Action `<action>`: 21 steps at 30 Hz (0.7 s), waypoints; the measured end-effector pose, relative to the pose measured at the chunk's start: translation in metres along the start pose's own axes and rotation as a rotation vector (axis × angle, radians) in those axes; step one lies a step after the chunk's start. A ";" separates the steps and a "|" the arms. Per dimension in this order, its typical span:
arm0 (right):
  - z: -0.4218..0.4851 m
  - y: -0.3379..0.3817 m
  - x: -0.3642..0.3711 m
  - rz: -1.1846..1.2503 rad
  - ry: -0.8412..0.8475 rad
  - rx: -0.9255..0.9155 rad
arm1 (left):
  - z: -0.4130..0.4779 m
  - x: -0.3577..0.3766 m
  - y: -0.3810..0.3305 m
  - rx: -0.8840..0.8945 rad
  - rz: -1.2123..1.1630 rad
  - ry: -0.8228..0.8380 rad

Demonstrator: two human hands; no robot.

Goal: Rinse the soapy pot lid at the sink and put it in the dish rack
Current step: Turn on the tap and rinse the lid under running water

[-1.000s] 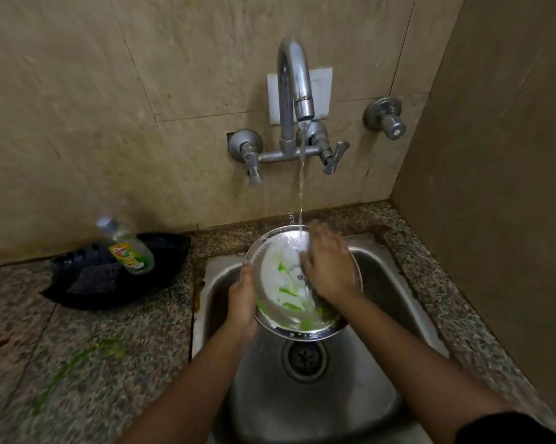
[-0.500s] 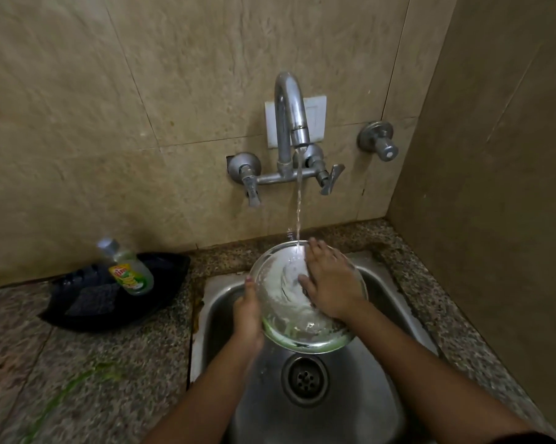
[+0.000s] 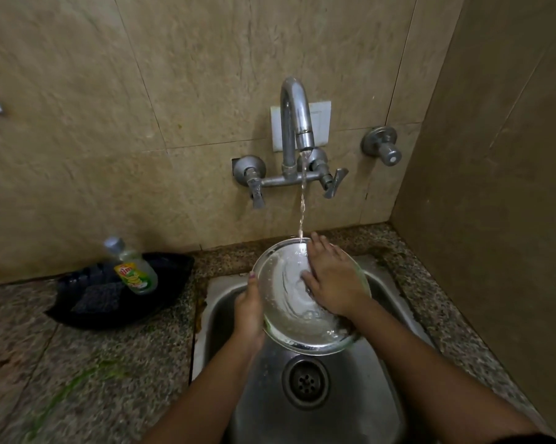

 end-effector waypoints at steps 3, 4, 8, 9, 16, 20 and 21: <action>0.006 0.065 0.007 0.021 0.079 -0.268 | 0.000 0.005 -0.002 0.001 -0.003 0.040; -0.007 0.082 0.010 0.011 0.121 -0.373 | 0.000 0.003 -0.005 0.012 -0.011 0.042; -0.054 0.065 0.017 -0.001 0.204 -0.530 | 0.003 -0.014 -0.011 0.044 -0.034 0.014; -0.053 0.045 0.017 -0.016 0.186 -0.462 | 0.001 -0.016 -0.012 0.058 -0.012 0.011; 0.023 -0.009 -0.021 0.073 -0.130 0.015 | -0.009 0.005 -0.007 0.023 0.078 0.195; 0.030 0.082 -0.033 0.078 -0.002 -0.512 | -0.008 0.015 -0.030 0.177 0.172 0.258; 0.026 0.091 -0.035 0.073 0.026 -0.605 | -0.007 0.017 -0.035 0.215 0.212 0.267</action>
Point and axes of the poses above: each hand's wrist, its own z-axis towards the middle knuckle, its own x-axis out of the palm, y = z × x, the point moved 8 cm from there along z, towards the middle knuckle, and after that the axes turned 7 degrees about y, right-handed, at the moved point
